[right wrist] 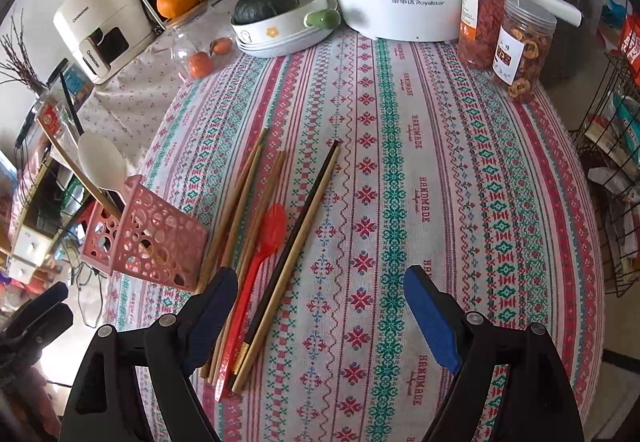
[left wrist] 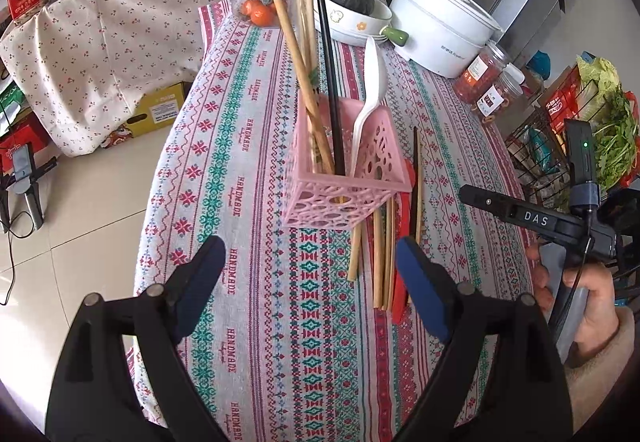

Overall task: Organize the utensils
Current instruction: 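Open both grippers and withdraw from the basket, then grasp another wooden chopstick with the right gripper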

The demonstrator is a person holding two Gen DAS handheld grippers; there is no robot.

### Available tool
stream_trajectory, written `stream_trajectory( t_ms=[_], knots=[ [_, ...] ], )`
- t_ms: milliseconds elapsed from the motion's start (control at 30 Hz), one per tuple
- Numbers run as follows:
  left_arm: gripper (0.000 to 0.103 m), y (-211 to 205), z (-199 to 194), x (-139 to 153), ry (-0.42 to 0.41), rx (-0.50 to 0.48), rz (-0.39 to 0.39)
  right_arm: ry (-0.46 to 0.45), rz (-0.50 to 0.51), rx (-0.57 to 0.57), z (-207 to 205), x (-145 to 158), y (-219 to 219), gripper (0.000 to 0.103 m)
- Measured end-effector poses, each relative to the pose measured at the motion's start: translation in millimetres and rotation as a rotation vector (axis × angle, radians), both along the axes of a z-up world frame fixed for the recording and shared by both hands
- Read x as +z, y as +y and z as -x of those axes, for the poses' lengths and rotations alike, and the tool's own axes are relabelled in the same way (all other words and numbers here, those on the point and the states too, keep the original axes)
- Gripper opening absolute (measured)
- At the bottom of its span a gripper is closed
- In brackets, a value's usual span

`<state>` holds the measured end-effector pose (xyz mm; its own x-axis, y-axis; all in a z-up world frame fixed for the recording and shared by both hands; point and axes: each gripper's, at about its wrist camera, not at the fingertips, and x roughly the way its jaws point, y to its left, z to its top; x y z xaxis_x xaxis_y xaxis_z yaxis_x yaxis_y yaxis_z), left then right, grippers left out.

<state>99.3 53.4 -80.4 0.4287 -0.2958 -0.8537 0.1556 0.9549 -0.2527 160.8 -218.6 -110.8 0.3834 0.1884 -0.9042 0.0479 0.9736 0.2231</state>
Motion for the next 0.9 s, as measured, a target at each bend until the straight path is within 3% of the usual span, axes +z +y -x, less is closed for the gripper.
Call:
stream_trajectory(
  t_ms=[267, 567, 767, 900],
  knots=[
    [0.087, -15.7, 6.0, -10.3, -0.001, -0.051, -0.050, 0.012, 0.008, -0.004, -13.9, -31.7, 3.3, 0.086],
    [0.087, -21.7, 11.6, -12.5, -0.010, -0.089, -0.068, -0.032, 0.183, 0.069, -21.8, -46.2, 29.5, 0.085],
    [0.087, -23.4, 14.9, -10.4, -0.021, -0.105, -0.064, -0.019, 0.179, 0.054, -23.4, -46.7, 28.4, 0.084],
    [0.087, -28.2, 17.3, -8.3, -0.033, -0.123, -0.068, -0.013, 0.175, 0.070, -23.1, -44.1, 32.2, 0.074]
  ],
)
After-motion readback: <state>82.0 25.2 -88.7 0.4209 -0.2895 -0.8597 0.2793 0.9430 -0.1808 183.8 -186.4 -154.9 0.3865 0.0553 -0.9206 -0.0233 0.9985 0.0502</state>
